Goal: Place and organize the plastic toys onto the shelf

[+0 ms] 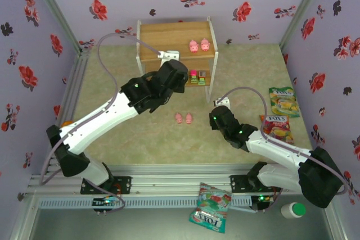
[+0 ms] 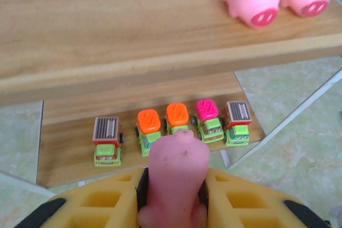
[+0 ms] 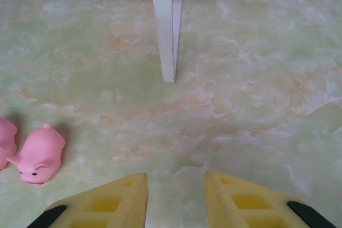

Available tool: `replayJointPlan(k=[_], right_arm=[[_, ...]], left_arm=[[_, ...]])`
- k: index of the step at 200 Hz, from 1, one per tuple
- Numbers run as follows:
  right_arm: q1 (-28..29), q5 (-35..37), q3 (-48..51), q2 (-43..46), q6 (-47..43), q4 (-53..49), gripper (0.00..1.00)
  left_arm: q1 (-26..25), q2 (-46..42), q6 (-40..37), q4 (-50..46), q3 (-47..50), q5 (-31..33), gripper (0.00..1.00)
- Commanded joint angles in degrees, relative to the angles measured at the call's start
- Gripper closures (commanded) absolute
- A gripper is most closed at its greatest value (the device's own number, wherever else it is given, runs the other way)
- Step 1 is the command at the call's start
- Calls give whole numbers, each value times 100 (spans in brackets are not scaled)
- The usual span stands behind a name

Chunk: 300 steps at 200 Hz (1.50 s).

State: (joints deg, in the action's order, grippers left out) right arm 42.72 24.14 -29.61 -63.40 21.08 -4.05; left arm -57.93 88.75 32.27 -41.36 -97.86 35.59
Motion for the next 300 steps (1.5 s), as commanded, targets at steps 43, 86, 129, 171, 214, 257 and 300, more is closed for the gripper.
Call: replayJointPlan(k=[43, 86, 129, 171, 214, 257, 300], right_arm=[[-35, 25, -19, 110, 50, 84, 66], [-38, 35, -8, 195, 54, 50, 66], [-35, 49, 3, 273, 44, 22, 66], [-36, 38, 12, 326, 36, 22, 66], [-33, 83, 25, 355, 27, 8, 66], [-28, 85, 21, 351, 25, 15, 66], [-42, 99, 16, 335, 17, 14, 66]], left_arm=[[36, 626, -515, -273, -1276, 88, 67], [191, 982, -612, -293, -1836, 78, 66], [408, 1209, -626, -292, -2188, -1, 66], [635, 1385, -582, -236, -2348, -250, 66], [782, 1616, -582, -224, -2574, -351, 66], [912, 1842, -556, -214, -2767, -419, 66], [1007, 2021, -515, -214, -2958, -561, 66]])
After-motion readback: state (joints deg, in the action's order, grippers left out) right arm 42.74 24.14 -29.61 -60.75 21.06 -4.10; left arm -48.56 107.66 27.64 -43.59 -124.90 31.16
